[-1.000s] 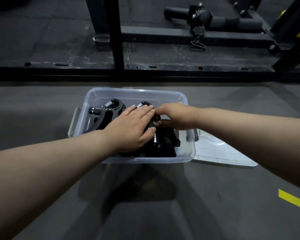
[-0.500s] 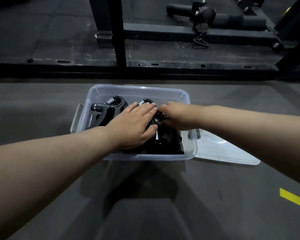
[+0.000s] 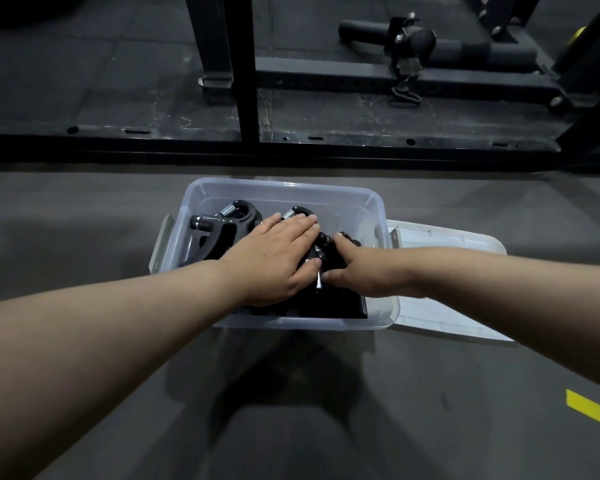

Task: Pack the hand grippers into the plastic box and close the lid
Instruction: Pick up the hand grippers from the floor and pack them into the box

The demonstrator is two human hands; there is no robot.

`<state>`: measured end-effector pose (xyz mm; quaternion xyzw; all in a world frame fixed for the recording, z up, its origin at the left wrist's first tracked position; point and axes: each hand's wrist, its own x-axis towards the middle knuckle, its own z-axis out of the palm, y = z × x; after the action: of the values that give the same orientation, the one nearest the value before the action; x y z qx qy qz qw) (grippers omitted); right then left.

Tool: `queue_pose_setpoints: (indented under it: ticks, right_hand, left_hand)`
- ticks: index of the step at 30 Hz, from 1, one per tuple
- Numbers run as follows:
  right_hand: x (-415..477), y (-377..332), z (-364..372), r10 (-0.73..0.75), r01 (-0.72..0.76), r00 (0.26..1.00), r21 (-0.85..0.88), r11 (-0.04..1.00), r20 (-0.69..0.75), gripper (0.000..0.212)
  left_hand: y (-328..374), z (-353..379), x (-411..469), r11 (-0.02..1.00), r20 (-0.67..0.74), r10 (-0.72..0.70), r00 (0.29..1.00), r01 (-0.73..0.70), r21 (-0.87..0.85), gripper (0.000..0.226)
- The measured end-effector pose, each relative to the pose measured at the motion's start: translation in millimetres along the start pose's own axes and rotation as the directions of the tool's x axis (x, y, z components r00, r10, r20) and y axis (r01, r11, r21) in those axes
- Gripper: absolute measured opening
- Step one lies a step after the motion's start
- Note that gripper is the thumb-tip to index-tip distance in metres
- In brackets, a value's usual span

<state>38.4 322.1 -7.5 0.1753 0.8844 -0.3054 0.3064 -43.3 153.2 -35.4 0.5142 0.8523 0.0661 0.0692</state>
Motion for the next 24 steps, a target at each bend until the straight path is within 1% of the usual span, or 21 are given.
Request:
queue_pose_setpoints:
  ticks: [3,5,6,9,12,14,16,18,20,22,24]
  right_hand:
    - [-1,0,13,0.013,-0.003,0.997,0.126,0.992,-0.08,0.062]
    - [-3,-3,26,0.031,-0.016,0.992,0.115,0.993,-0.126,0.068]
    - [-4,-3,32,0.044,-0.032,0.992,0.101,0.994,-0.119,0.071]
    - [-4,0,36,0.059,-0.053,0.996,0.101,0.993,-0.063,0.07]
    - [-3,-3,37,0.075,-0.056,0.992,0.172,0.983,-0.105,0.069]
    - [-6,-7,40,0.076,-0.051,0.988,0.182,0.982,-0.133,0.062]
    - [-9,-7,40,0.118,-0.088,0.982,0.195,0.977,-0.148,0.049]
    - [-7,-4,33,0.15,-0.118,0.97,0.169,0.978,-0.19,0.04]
    - [-3,0,27,0.131,-0.117,0.973,0.085,0.99,-0.19,0.032]
    - [-1,3,26,0.113,-0.116,0.979,-0.005,0.993,-0.167,0.04]
    - [1,2,29,0.1,-0.107,0.983,-0.043,0.993,-0.155,0.047]
  left_hand:
    - [1,0,0,1.0,0.007,0.001,1.0,-0.001,0.002,0.079]
    - [1,0,0,1.0,0.011,0.003,1.0,-0.003,-0.005,0.079]
    - [1,0,0,1.0,0.013,0.004,1.0,-0.004,-0.006,0.078]
    - [0,-1,0,1.0,0.008,0.007,1.0,-0.007,0.006,0.074]
    - [0,-6,0,0.999,0.054,0.016,0.998,-0.014,-0.029,0.067]
    - [-2,-9,0,0.999,0.074,0.019,0.997,-0.016,-0.048,0.066]
    - [-4,-9,-4,0.999,0.059,0.008,0.998,-0.006,-0.032,0.072]
    - [-5,-7,-9,1.0,0.055,-0.003,0.998,0.004,-0.013,0.08]
    - [-6,-5,-13,1.0,0.057,-0.013,0.998,0.013,0.0,0.082]
    - [-6,-3,-15,1.0,0.048,-0.025,0.999,0.024,0.011,0.081]
    - [-5,-3,-15,0.999,0.04,-0.025,0.999,0.024,0.023,0.08]
